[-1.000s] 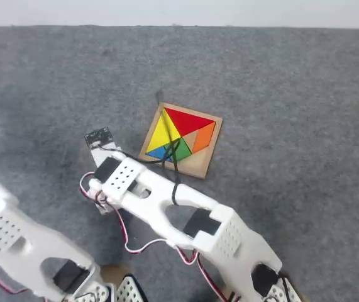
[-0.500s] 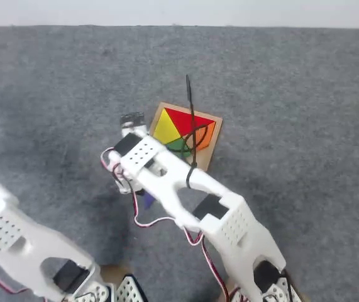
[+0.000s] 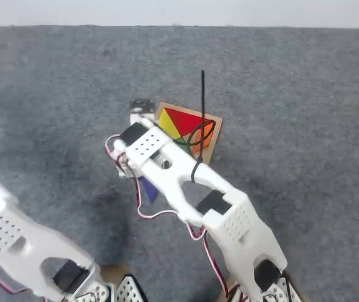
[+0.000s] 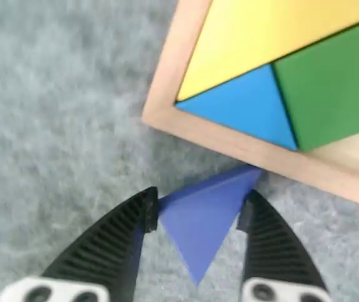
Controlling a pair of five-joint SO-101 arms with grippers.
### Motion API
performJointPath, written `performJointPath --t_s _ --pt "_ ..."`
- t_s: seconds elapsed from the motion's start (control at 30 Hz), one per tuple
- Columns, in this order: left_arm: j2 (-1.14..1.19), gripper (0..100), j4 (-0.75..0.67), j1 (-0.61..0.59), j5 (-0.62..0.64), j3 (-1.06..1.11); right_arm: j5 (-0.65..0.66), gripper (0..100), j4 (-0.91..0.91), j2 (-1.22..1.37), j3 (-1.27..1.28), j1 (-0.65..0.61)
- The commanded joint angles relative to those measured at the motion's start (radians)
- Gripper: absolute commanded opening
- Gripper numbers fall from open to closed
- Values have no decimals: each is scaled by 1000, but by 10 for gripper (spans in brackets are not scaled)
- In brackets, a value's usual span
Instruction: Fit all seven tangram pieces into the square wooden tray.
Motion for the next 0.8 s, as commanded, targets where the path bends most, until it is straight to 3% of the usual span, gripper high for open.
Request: performJointPath --t_s 0.0,0.4,0.63,0.77 --pt "-8 221 9 8 9 -33 -14 161 -30 -5 -44 42" --pt "-8 221 5 8 9 -33 5 139 85 16 -40 5" --pt "-8 221 11 9 9 -33 81 135 173 -64 -41 5" --pt "-9 221 11 37 9 -18 207 133 217 -125 -41 -1"
